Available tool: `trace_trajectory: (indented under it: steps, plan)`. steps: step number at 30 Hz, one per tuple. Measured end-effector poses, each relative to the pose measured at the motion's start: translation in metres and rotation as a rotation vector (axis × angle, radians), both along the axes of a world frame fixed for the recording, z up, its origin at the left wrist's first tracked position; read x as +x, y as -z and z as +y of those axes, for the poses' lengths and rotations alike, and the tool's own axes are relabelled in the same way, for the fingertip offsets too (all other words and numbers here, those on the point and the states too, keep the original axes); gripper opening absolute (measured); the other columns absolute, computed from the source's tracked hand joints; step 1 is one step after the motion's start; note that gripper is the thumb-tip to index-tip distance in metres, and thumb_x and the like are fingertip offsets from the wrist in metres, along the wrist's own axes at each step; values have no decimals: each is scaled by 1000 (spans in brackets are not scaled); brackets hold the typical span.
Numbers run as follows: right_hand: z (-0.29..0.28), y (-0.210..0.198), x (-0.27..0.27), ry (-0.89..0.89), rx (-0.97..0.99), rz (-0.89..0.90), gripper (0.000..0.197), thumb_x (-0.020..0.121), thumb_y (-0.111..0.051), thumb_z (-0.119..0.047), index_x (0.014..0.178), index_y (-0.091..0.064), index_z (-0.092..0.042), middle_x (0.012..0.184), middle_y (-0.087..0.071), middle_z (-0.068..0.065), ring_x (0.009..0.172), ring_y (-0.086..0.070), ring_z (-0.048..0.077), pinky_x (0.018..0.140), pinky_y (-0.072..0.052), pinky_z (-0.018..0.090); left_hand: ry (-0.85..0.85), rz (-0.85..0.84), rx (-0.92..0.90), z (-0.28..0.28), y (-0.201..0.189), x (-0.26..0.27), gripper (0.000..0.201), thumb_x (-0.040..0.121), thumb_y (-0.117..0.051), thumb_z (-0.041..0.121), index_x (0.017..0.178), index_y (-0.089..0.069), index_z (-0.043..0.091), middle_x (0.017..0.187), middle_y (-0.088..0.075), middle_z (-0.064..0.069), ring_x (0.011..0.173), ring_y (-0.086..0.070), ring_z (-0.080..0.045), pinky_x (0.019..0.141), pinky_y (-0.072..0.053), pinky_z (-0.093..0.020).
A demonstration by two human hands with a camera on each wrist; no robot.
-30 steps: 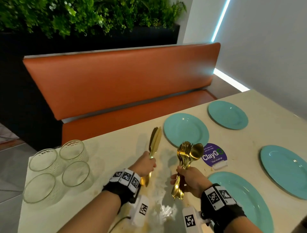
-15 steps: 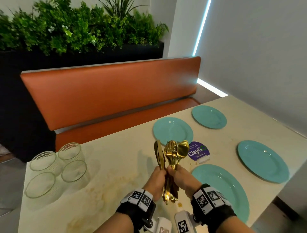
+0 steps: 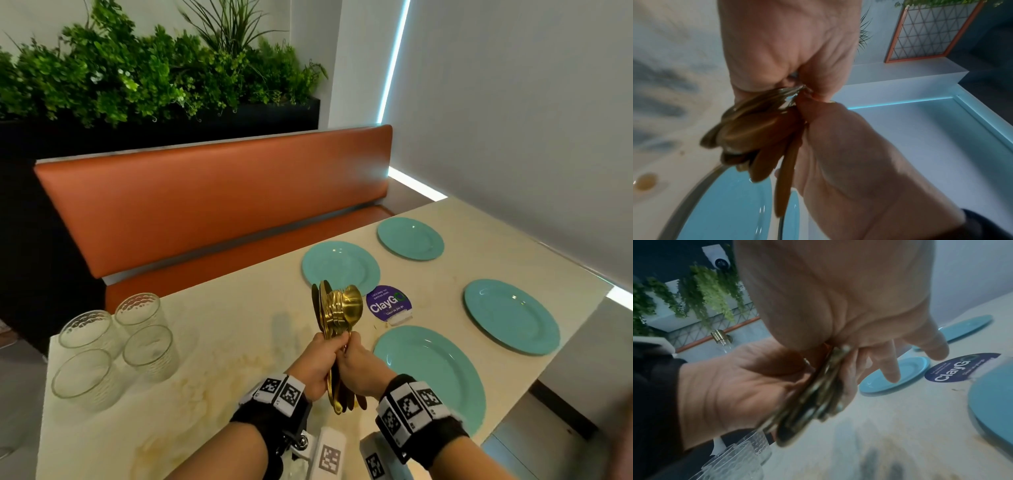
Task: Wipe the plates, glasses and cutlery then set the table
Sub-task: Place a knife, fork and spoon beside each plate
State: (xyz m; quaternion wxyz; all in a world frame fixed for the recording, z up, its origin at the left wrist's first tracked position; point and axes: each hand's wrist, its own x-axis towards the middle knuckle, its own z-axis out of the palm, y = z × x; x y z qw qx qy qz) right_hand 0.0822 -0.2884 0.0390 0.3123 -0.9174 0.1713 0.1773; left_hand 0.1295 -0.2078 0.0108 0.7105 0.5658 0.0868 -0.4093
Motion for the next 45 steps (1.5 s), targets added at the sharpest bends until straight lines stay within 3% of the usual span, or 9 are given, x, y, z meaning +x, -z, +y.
trace_trajectory:
  steps: [7, 12, 15, 22, 25, 32, 37, 41, 45]
  plan:
    - [-7, 6, -11, -108, -48, 97, 45, 96, -33, -42, 132, -30, -17, 129, -46, 7, 114, -53, 26, 105, -35, 49, 30, 14, 20, 5, 8, -9, 26, 95, -53, 16, 119, -57, 6, 111, -65, -17, 107, -61, -28, 93, -49, -38]
    - [-26, 6, -22, 7, 485, 22, 12, 92, -46, -17, 98, -56, -13, 87, -59, 2, 76, -54, 11, 80, -45, 24, 60, 9, -2, 1, 6, -16, 15, 96, -50, 10, 109, -56, 6, 100, -63, -19, 88, -62, -30, 73, -54, -40]
    - [-40, 6, -26, 187, 479, -129, 29, 96, -41, -17, 79, -62, -8, 74, -60, 0, 64, -55, 9, 63, -46, 16, 108, -62, -34, -10, 1, -20, 11, 97, -46, 8, 98, -57, 8, 86, -62, -15, 73, -63, -24, 54, -53, -30]
    - [-83, 17, -14, 471, 540, -170, 28, 92, -52, -25, 72, -63, -10, 66, -61, 2, 58, -58, 15, 56, -43, 25, 164, -193, 11, -51, -8, -19, 17, 98, -45, 12, 104, -60, 7, 88, -64, -11, 78, -62, -22, 73, -52, -37]
    - [-105, 20, -7, 549, 525, -189, 23, 87, -55, -15, 65, -62, -11, 62, -61, 4, 55, -59, 17, 55, -45, 25, 182, -189, 37, -73, -10, -20, 20, 100, -41, 12, 108, -59, 9, 84, -63, -9, 71, -59, -19, 63, -49, -31]
    - [-196, 21, 5, 745, 604, -187, 19, 96, -44, -8, 79, -53, -8, 66, -53, 8, 52, -50, 19, 50, -42, 28, -16, 2, 46, -121, 3, -13, 12, 100, -41, 11, 89, -46, 13, 69, -49, -7, 52, -54, -15, 52, -49, -28]
    - [-282, 55, 3, 675, 333, 121, 13, 91, -52, -10, 83, -56, 0, 71, -57, 12, 60, -57, 24, 72, -57, 42, -125, 86, 47, -141, 17, 0, 5, 98, -46, 10, 95, -50, 12, 81, -53, -6, 63, -52, -19, 61, -47, -31]
    - [-315, 82, -5, 570, 212, 154, 8, 87, -55, -9, 93, -60, -11, 77, -61, 6, 62, -58, 17, 57, -53, 29, -165, 88, 69, -151, 23, 6, 10, 98, -45, 8, 91, -49, 13, 80, -51, -5, 62, -51, -18, 58, -47, -30]
    - [-322, 93, -7, 561, 113, 148, 23, 85, -56, -7, 105, -67, -4, 105, -69, 17, 78, -64, 25, 70, -55, 32, -189, 97, 93, -157, 28, 9, 8, 97, -46, 7, 92, -49, 12, 81, -51, -6, 62, -50, -18, 61, -47, -31]
